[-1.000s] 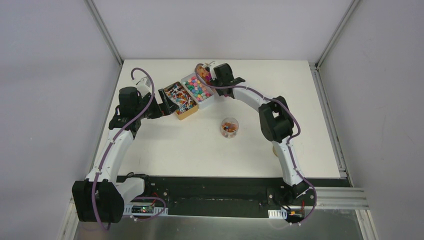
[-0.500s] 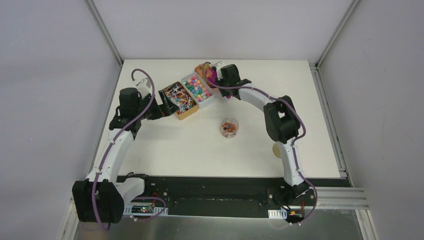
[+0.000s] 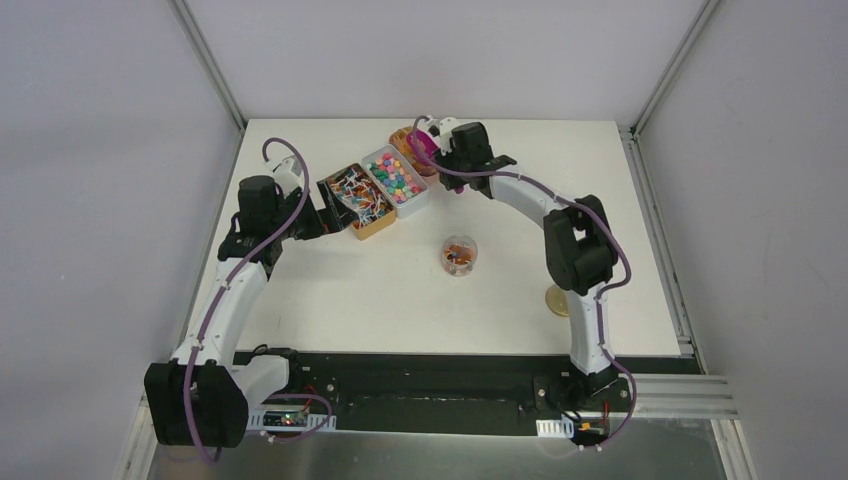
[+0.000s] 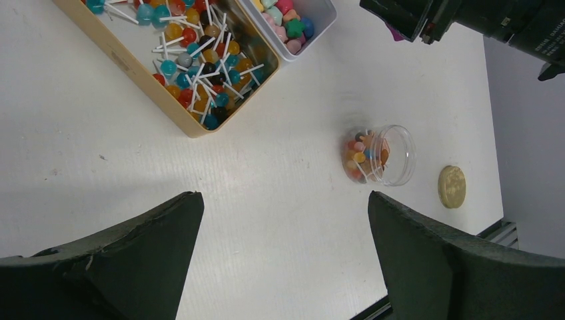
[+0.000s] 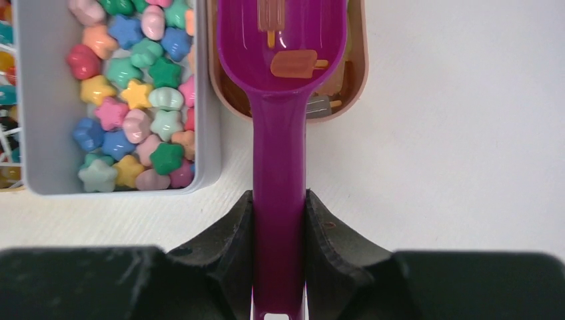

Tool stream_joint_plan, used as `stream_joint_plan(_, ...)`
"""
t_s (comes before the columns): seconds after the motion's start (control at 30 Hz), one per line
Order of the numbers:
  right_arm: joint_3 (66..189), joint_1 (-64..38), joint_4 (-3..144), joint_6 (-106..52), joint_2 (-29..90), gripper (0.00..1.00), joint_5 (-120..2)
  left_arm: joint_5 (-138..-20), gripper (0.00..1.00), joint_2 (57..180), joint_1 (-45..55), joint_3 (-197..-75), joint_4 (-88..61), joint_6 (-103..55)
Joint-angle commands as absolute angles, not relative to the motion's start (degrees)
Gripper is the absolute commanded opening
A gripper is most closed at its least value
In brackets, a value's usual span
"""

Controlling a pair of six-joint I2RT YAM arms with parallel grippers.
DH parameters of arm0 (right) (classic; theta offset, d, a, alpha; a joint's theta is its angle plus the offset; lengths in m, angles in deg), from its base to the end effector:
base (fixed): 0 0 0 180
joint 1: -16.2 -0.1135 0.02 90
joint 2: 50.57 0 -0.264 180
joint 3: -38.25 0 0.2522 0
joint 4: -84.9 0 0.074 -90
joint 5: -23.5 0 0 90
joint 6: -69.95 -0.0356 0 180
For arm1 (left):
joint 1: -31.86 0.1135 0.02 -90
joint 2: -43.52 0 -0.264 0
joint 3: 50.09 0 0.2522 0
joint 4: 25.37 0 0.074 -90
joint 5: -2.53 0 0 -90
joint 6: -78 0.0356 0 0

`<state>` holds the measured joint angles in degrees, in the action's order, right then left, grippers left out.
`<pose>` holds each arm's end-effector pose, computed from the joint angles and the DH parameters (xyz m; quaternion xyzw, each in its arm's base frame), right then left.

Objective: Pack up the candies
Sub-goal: Scoop the fake candies from the storage box.

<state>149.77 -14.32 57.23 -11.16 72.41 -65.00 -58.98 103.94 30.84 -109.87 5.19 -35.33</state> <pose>0.4267 0.2526 0.2157 -0.3098 0.8482 0.0922 0.4196 0.2316 -0.0211 0.2857 -0.0449 0.8518 -0.3099 0.4199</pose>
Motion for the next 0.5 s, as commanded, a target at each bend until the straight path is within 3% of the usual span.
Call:
stream_joint_plan(0.0,147.93,-14.34,60.77,-10.76,64.80,0.00,-61.98,-59.78,0.99,102.49,31.26,-109.91,4.17,-34.59)
stream_joint_plan(0.47,130.66,-14.32,56.84,-3.71,45.01,0.00,-63.47,-59.13,0.99,102.49,31.24,-109.91,4.21,-35.02)
